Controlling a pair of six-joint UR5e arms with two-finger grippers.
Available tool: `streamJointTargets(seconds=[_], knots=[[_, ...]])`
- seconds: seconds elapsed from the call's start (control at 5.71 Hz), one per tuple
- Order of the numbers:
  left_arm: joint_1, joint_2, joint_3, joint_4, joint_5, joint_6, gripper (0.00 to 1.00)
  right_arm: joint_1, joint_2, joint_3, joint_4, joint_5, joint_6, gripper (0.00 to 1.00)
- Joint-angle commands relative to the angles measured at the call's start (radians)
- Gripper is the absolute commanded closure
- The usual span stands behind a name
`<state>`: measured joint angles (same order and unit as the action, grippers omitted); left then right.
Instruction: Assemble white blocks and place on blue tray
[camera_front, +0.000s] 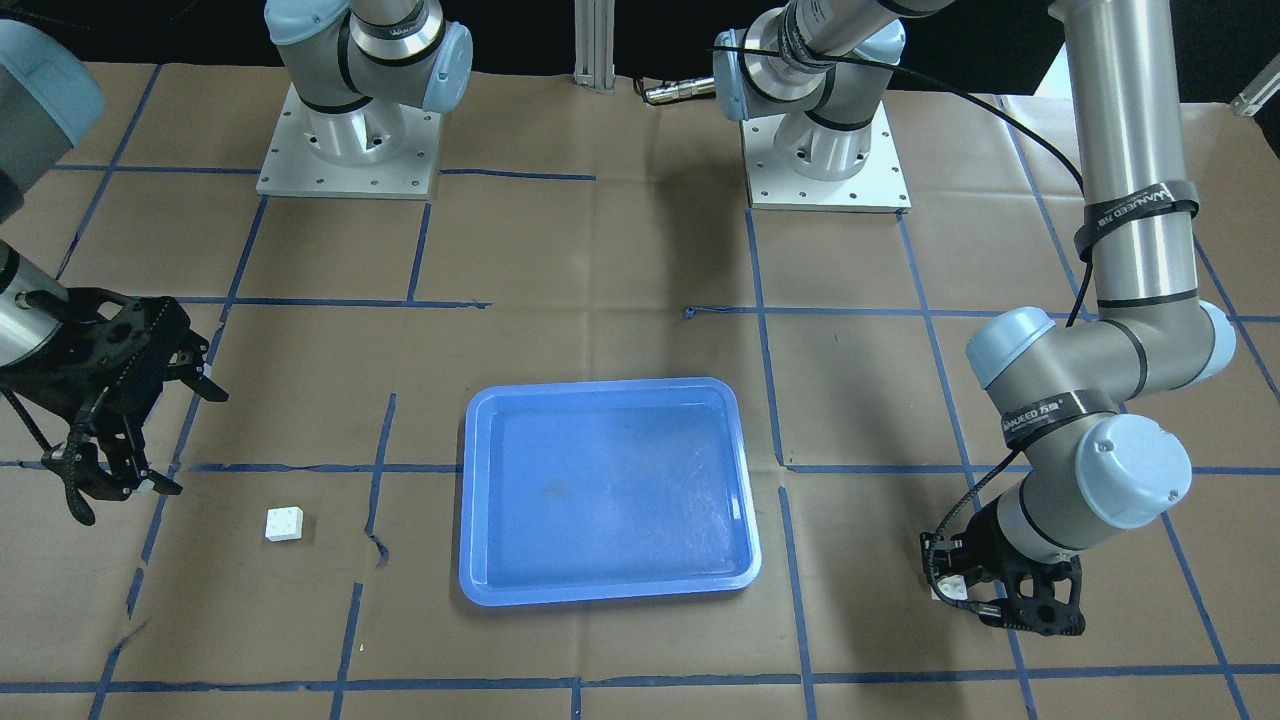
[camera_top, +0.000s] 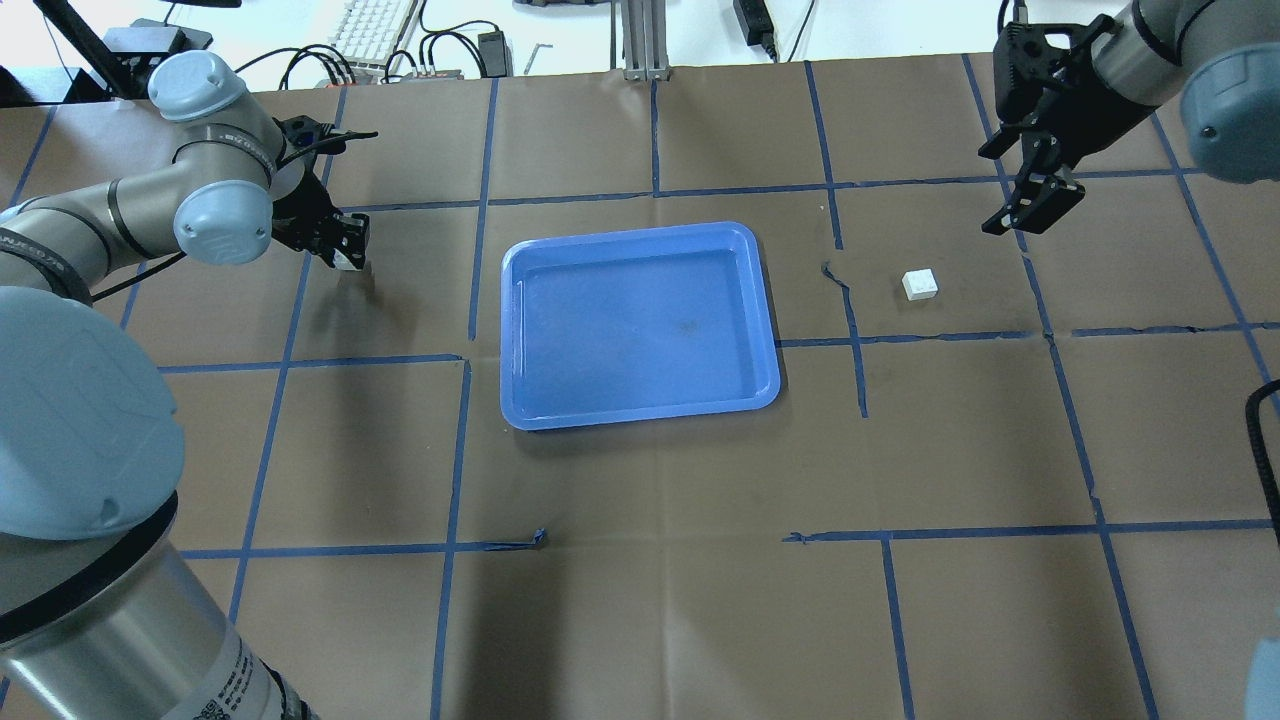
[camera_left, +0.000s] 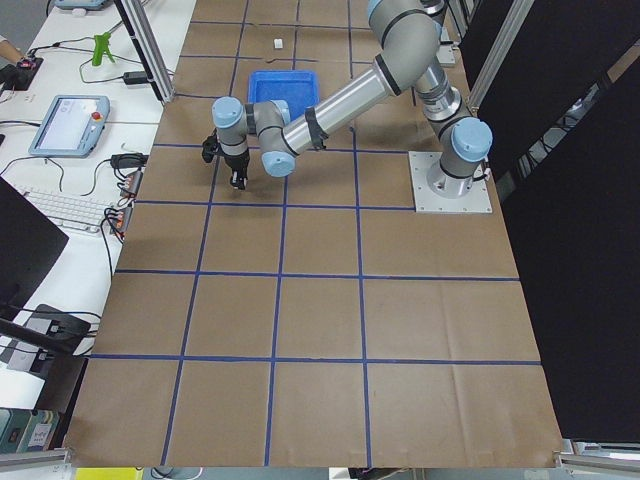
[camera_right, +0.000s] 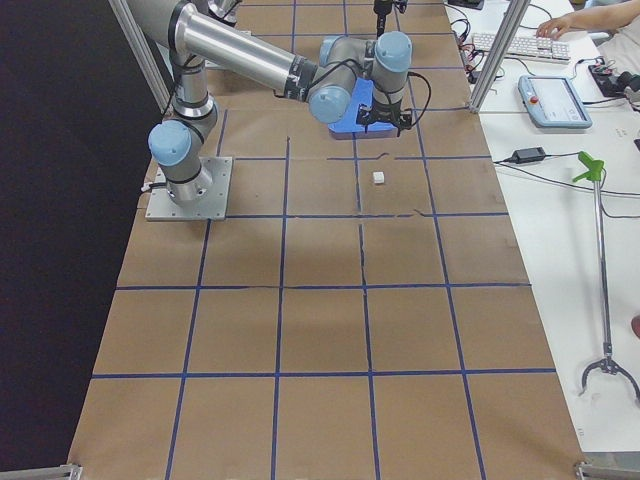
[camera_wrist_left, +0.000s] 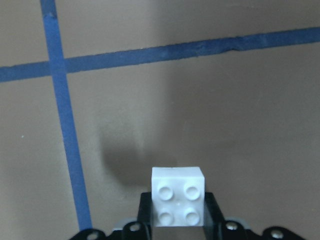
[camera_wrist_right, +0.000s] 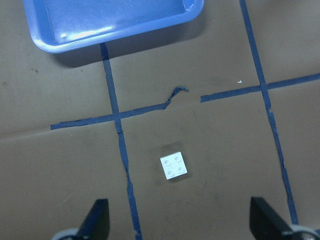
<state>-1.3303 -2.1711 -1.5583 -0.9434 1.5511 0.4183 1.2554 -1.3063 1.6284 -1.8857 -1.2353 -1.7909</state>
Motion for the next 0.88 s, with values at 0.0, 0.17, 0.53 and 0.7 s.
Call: streamJointTargets(seconds=[0.0, 0.17, 0.53, 0.7], knots=[[-0.156, 0.124, -0.035, -0.102, 0.016, 0.161, 1.0, -0.095, 0.129, 0.001, -0.003, 0.172, -0.244, 0.0], [-0.267, 0.16, -0.042, -0.15, 0.017, 0.28, 1.0, -0.108, 0.197, 0.004, 0.0, 0.224, -0.319, 0.0], [-0.448, 0.175, -0.062, -0.156, 0.029, 0.62, 1.0, -0.122, 0.33, 0.013, 0.008, 0.275, -0.43, 0.0], [-0.489, 0.177, -0.086, -0.144, 0.03, 0.777, 1.0, -0.122, 0.353, 0.014, 0.001, 0.275, -0.45, 0.0]])
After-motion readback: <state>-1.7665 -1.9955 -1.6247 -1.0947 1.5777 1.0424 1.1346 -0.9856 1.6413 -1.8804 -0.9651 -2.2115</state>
